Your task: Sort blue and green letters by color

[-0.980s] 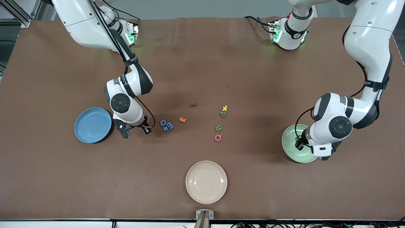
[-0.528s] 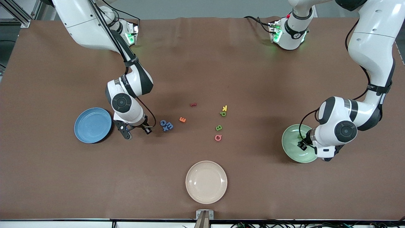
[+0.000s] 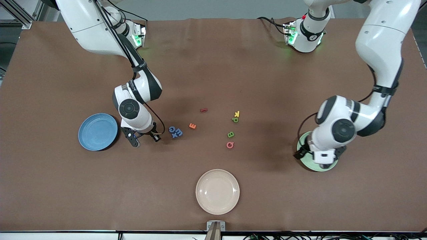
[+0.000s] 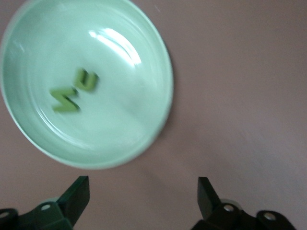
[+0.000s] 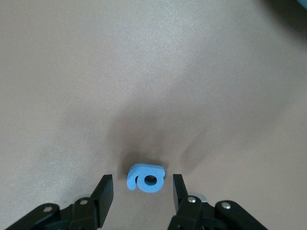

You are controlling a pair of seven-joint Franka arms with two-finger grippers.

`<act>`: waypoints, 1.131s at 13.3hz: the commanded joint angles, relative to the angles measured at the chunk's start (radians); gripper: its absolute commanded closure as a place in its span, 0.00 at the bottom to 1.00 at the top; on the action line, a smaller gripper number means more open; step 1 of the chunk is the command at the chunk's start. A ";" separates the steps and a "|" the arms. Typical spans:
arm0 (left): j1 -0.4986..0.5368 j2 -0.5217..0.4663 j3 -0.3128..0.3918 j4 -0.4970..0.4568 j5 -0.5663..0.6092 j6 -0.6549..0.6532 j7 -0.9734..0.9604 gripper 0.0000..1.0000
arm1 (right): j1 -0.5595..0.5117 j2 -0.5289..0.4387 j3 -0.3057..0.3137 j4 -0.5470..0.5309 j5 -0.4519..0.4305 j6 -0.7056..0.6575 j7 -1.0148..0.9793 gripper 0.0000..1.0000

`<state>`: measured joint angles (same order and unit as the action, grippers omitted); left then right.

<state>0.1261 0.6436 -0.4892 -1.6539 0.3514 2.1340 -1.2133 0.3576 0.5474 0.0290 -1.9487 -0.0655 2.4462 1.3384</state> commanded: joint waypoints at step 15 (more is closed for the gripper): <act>-0.356 0.060 -0.008 -0.219 0.201 0.403 -0.196 0.36 | -0.020 0.032 0.009 -0.006 -0.016 0.043 -0.018 0.54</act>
<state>-0.2177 0.7089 -0.4990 -1.8639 0.5290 2.5227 -1.3953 0.3531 0.5743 0.0281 -1.9490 -0.0655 2.4706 1.3267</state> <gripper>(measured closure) 0.291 0.489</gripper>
